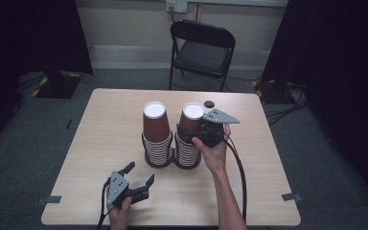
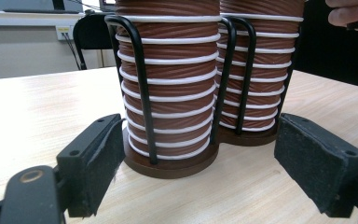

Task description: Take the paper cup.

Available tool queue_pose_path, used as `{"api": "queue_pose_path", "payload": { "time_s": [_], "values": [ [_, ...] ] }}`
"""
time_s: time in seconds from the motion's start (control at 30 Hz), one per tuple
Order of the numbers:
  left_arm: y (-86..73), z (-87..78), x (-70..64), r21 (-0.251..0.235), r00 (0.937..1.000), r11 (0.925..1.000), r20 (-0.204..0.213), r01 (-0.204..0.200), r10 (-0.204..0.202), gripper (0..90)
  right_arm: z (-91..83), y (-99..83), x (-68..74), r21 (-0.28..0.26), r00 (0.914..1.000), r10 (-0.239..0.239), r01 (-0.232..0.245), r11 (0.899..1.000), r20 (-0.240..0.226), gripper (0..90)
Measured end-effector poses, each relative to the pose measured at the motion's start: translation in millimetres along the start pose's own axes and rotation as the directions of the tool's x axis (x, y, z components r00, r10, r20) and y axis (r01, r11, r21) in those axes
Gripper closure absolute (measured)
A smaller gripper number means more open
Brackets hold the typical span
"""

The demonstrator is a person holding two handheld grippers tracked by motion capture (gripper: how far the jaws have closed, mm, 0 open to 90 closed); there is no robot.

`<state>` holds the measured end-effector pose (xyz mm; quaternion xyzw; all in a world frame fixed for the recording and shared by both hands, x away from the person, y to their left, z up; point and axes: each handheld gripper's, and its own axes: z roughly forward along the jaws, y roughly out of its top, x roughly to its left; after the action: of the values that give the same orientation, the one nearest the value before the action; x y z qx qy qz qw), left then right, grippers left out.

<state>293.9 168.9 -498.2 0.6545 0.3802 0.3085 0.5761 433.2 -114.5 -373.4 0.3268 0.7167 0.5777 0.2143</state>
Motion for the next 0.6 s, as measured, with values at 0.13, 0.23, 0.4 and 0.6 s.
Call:
{"api": "queue_pose_path", "payload": {
  "time_s": [0.13, 0.23, 0.4, 0.6],
  "values": [
    [0.0, 0.0, 1.6, 0.001, 0.9999, 0.9999, 0.008, 0.011, -0.011, 15.8, 1.6, -2.5, 1.1, 0.011, 0.9999, -0.009, 0.009, 1.0, 0.011, 11.1],
    [-0.1, 0.0, 0.6, -0.005, 0.9999, 0.9999, -0.001, 0.011, -0.011, 15.8, 1.8, -3.2, 1.3, 0.019, 0.9998, -0.014, 0.014, 1.0, 0.011, 10.8],
    [0.0, -0.1, 0.5, 0.0, 1.0, 1.0, -0.001, 0.003, -0.003, 15.8, 2.3, -6.5, 2.2, 0.026, 0.9996, -0.016, 0.015, 1.0, 0.022, 10.5],
    [-0.1, -0.2, 0.4, -0.004, 1.0, 1.0, 0.0, 0.005, -0.005, 15.8, 2.2, -5.8, 3.2, 0.037, 0.9992, -0.027, 0.025, 0.999, 0.031, 11.3]
  ]
}}
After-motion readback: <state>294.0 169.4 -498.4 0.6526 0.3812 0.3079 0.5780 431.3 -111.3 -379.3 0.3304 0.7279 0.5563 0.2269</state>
